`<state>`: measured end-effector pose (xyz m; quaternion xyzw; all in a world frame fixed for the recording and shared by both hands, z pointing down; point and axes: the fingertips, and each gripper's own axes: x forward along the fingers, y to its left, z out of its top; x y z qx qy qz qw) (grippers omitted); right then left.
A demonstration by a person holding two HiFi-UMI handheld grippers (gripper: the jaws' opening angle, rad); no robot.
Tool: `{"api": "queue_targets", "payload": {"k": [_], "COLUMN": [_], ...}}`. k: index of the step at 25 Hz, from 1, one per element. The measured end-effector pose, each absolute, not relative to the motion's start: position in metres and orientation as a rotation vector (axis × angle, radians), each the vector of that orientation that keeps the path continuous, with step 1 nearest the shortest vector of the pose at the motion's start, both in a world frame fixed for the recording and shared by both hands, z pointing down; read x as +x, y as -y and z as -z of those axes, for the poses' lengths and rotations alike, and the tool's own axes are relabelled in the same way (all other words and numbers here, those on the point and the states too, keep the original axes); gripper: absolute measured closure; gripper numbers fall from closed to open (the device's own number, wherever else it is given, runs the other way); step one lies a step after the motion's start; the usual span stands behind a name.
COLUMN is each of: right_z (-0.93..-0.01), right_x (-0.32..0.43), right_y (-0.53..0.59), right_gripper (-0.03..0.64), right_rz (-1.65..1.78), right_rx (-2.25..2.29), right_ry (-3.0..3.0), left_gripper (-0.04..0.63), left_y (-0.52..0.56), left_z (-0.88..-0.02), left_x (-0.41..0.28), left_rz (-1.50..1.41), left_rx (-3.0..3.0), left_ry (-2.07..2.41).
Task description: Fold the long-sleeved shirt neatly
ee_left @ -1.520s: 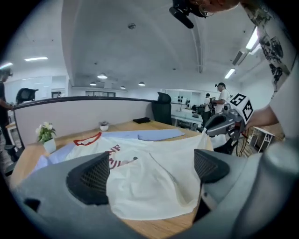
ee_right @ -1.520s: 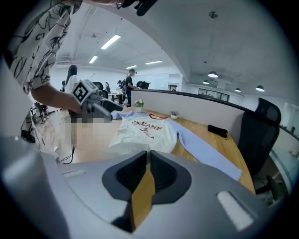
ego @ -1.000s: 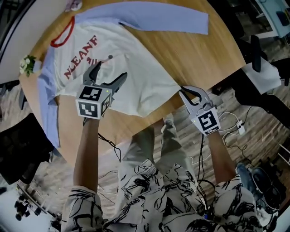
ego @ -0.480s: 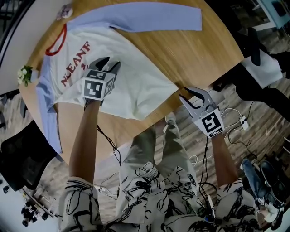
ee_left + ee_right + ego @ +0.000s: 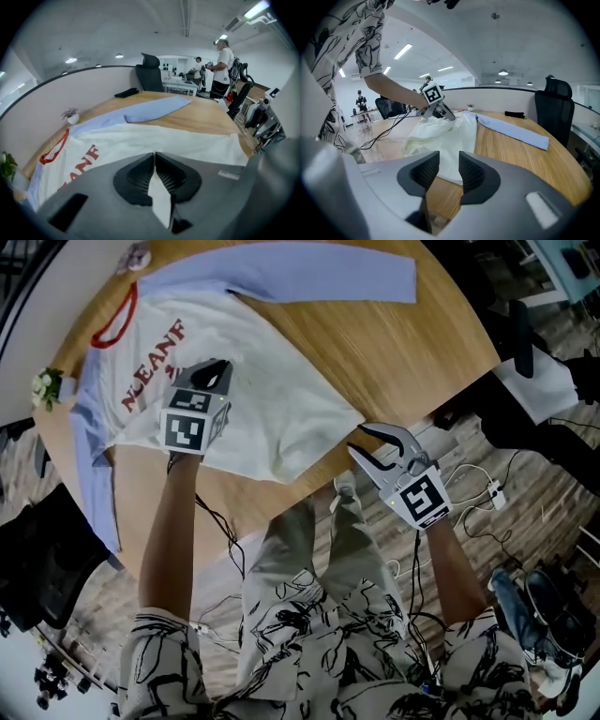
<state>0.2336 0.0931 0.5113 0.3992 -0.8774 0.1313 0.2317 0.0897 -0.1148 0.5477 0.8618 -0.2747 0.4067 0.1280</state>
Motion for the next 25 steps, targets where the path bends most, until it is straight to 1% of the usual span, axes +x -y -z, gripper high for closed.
{"api": "queue_targets", "payload": {"k": [5,11,15,19,25], "right_z": [-0.512,-0.522,-0.533,-0.543,-0.559], "right_x": [0.208,0.183,0.18,0.182,0.179], "right_y": [-0.089,-0.082,-0.075,-0.072,-0.078], "right_gripper": [0.449,0.437,0.428,0.419,0.403], "right_rz": [-0.348,-0.318,-0.315,-0.317,-0.334], "right_rx": [0.943,0.802,0.739,0.695,0.657], "right_ry": [2.434,2.408,2.367,2.331,2.283], "left_gripper": [0.574,0.572,0.572,0.572,0.572], "left_y": [0.071,-0.008,-0.06,-0.113,-0.188], "left_z": [-0.479,-0.428,-0.42,-0.424,-0.468], "left_x": [0.056,-0.028,-0.087,-0.131,-0.176], "left_rz": [-1.0,-0.825,-0.766,-0.721,-0.723], "left_rx": [2.559,2.491,2.36,2.223,2.031], "left_ry": [0.911,1.122,1.303,1.436,1.53]}}
